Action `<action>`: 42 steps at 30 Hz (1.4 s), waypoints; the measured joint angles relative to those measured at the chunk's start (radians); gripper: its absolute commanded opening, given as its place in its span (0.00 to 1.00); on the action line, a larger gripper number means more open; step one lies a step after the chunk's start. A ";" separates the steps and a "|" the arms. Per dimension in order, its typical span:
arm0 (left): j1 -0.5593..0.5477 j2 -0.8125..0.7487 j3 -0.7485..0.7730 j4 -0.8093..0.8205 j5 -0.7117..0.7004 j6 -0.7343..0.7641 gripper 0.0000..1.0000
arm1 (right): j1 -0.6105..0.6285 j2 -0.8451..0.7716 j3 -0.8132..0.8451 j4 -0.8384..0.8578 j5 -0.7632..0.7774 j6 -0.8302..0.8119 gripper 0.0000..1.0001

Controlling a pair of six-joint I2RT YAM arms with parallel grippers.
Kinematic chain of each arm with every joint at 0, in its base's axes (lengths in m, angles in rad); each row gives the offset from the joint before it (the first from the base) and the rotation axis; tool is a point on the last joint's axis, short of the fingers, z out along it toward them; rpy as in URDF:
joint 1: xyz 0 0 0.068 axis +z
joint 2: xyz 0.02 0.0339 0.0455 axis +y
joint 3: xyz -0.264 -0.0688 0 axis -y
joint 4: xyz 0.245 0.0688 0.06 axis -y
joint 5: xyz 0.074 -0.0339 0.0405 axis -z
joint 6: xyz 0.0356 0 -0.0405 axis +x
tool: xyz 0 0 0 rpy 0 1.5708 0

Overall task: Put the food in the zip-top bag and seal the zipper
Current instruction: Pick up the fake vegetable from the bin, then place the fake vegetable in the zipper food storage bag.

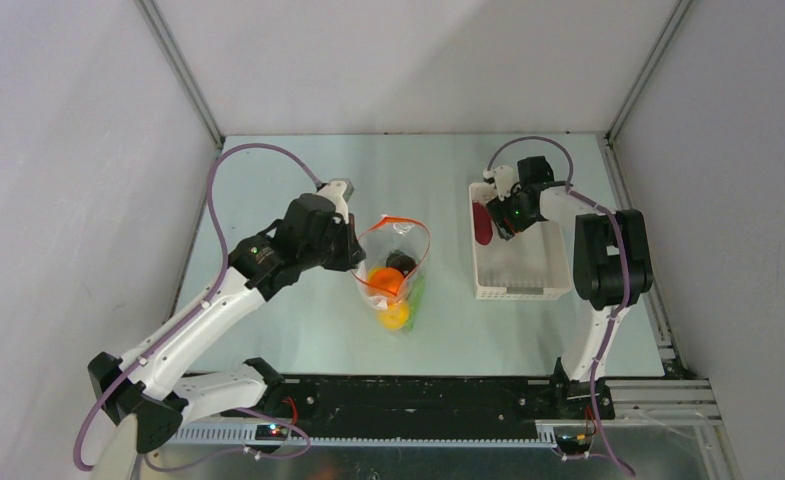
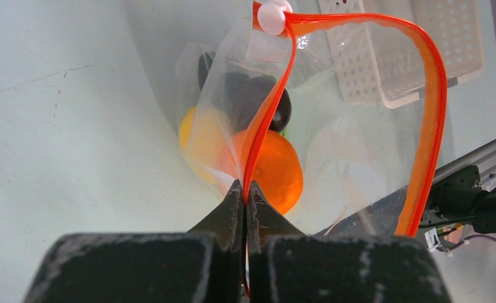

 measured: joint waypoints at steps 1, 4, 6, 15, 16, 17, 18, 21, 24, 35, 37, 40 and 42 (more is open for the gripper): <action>0.000 0.001 0.000 0.000 0.000 0.000 0.00 | 0.000 0.000 0.000 -0.002 0.000 -0.004 0.48; 0.000 0.002 0.000 0.000 0.000 0.000 0.00 | 0.001 0.000 0.000 -0.010 0.002 -0.010 0.34; 0.000 0.002 0.000 0.000 0.000 0.000 0.00 | 0.001 0.000 0.000 -0.017 0.005 -0.011 0.28; 0.000 0.003 0.000 0.000 0.001 0.000 0.00 | 0.002 -0.075 -0.018 -0.064 0.074 0.008 0.27; 0.000 0.003 0.000 0.000 0.001 0.000 0.00 | 0.002 -0.104 -0.028 -0.071 0.086 0.012 0.27; 0.000 0.003 0.000 0.000 0.001 0.000 0.00 | 0.002 -0.129 -0.037 -0.075 0.094 0.017 0.27; 0.000 0.003 0.000 0.000 0.001 0.000 0.00 | 0.002 -0.164 -0.051 -0.073 0.105 0.020 0.27; 0.000 0.000 0.000 0.000 0.001 0.000 0.00 | 0.003 -0.277 -0.097 -0.072 0.126 0.039 0.27; 0.000 -0.005 0.000 0.000 0.002 0.000 0.00 | 0.019 -0.379 -0.140 -0.069 0.146 0.063 0.26; 0.000 -0.008 0.000 0.000 0.005 0.000 0.00 | 0.182 -0.740 -0.293 -0.006 0.089 0.227 0.20; 0.000 -0.008 0.000 0.000 0.005 0.000 0.00 | 0.212 -0.807 -0.294 0.024 0.023 0.270 0.19; 0.000 -0.008 0.000 0.001 0.011 0.000 0.00 | 0.271 -0.903 -0.294 0.090 -0.103 0.356 0.20; 0.000 -0.008 0.000 0.001 0.017 0.000 0.00 | 0.301 -0.937 -0.294 0.133 -0.177 0.422 0.20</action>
